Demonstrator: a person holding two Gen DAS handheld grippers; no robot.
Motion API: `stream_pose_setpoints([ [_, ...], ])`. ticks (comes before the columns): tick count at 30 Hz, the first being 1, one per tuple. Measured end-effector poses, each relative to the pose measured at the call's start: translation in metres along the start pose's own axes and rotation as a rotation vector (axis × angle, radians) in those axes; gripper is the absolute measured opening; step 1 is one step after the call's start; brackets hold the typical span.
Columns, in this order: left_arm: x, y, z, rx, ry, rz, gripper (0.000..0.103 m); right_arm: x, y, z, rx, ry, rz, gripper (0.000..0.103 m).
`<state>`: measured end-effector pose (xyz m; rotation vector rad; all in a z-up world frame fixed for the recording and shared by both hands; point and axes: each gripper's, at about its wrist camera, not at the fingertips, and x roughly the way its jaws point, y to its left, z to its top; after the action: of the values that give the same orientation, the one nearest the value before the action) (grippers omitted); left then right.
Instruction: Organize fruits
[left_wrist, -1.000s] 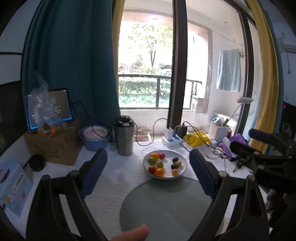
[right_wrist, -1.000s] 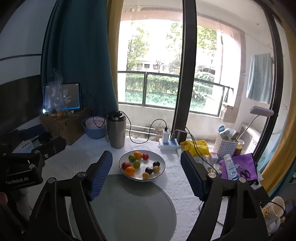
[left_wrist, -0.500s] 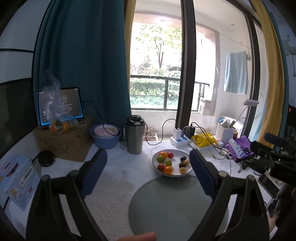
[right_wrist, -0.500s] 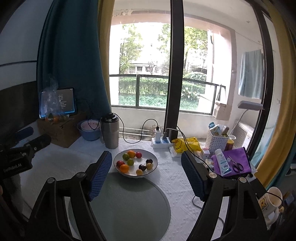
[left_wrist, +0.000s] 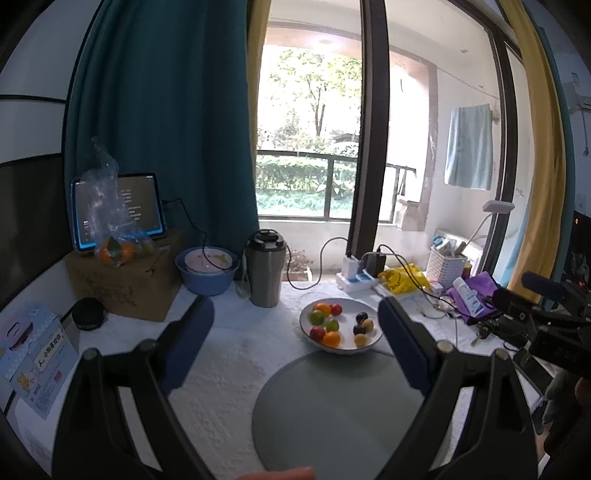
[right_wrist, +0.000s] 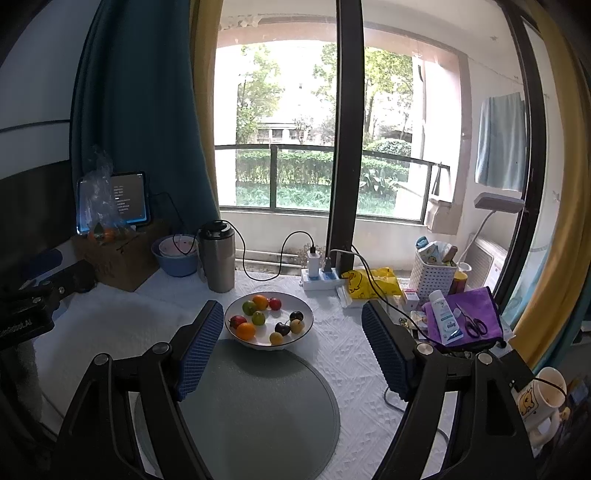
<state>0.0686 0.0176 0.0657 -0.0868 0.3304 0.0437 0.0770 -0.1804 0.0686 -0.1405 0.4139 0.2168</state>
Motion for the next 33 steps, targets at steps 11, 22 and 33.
stream_pose_setpoints([
  [11,0.0004,0.0003,0.0015,0.001,-0.003,-0.005,0.091,-0.0012,-0.0005,-0.0004,0.0,-0.002,-0.002,0.08],
  [22,-0.0002,-0.0014,0.0016,0.008,-0.006,-0.014,0.091,-0.0023,-0.0033,0.0001,0.003,-0.002,-0.004,0.08],
  [33,0.0002,-0.0045,0.0017,0.01,-0.006,-0.019,0.091,-0.0039,-0.007,-0.0001,0.005,-0.001,-0.007,0.08],
])
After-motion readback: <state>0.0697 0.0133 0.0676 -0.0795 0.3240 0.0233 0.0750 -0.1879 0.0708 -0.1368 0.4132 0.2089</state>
